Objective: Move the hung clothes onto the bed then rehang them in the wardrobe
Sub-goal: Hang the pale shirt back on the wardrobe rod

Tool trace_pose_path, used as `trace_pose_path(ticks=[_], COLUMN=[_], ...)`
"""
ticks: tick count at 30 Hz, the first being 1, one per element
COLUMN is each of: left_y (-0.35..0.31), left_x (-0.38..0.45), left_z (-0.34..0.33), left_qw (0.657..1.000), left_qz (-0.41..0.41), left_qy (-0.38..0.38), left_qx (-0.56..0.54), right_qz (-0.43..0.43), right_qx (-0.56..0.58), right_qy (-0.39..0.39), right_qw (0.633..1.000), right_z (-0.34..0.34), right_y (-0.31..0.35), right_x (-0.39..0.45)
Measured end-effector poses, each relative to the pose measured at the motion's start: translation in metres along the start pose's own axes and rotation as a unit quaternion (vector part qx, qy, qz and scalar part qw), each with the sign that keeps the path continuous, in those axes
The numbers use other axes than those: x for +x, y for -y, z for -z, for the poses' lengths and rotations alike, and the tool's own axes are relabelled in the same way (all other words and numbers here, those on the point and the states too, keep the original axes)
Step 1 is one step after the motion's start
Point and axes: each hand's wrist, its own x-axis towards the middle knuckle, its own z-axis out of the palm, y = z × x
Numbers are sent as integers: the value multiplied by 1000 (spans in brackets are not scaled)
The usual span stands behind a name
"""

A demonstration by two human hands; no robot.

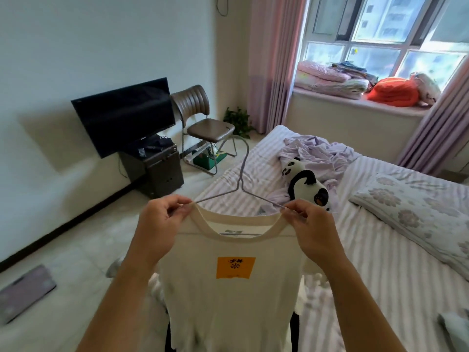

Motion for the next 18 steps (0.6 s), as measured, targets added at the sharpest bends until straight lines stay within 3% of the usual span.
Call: trace_pose_path(ticks=[9,18], left_y=[-45,-50], left_x=[-84,-189], left_z=[97,215], left_qw=[993,968], left_qz=[-10,16], left_qy=[-116,-241], left_qx=[26,65], right_qz=[126,260], right_qx=[32,35], right_qy=[40,83], right_qw=[991,961], right_z=[8,-29], right_y=[91,194], right_x=[-35,-103])
